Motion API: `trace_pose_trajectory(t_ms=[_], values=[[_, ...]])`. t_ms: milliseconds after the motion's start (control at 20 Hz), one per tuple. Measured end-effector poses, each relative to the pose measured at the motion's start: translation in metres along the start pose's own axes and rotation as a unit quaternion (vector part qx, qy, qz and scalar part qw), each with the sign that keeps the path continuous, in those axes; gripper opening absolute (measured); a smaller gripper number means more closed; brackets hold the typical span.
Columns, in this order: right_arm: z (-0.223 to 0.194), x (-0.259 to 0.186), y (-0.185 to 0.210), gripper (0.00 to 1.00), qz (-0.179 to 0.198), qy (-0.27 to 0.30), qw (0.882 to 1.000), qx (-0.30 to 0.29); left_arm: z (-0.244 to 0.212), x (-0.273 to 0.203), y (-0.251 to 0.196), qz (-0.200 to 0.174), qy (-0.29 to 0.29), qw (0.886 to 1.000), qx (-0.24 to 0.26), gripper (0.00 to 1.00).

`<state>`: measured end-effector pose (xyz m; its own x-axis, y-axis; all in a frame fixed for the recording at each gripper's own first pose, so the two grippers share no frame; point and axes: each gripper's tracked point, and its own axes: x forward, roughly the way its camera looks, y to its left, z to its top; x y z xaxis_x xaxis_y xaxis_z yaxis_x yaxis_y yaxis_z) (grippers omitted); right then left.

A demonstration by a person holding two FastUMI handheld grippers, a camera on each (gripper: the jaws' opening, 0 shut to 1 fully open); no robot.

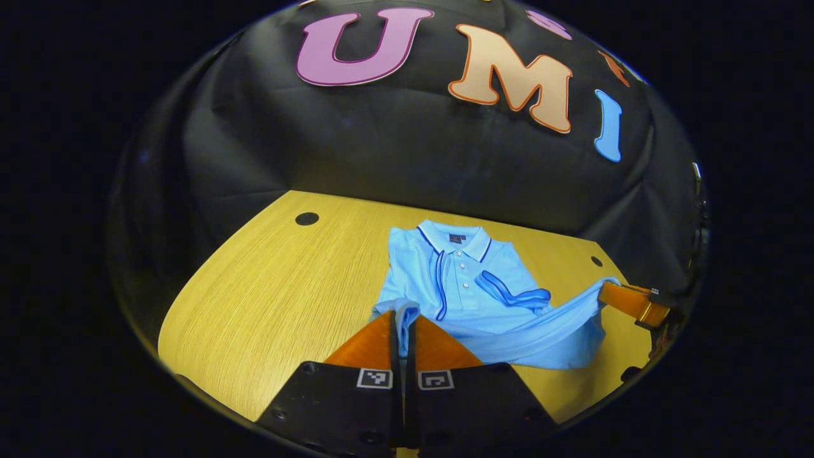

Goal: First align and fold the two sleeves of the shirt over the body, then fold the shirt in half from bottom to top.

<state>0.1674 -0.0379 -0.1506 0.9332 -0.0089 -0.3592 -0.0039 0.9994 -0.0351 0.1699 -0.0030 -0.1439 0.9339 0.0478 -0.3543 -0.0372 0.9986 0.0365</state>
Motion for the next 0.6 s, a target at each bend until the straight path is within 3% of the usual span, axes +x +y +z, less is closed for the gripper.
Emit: trace_pose_trajectory(t_ms=[250,600], values=[[0.024,0.076,-0.008,0.02,0.001,-0.001,1.000,-0.003,0.035,0.070,0.003,0.006,-0.002,1.000,0.015,0.00],[0.031,0.168,-0.029,0.02,-0.021,-0.003,1.000,0.022,0.053,0.169,0.014,0.011,0.010,1.000,-0.005,0.00]])
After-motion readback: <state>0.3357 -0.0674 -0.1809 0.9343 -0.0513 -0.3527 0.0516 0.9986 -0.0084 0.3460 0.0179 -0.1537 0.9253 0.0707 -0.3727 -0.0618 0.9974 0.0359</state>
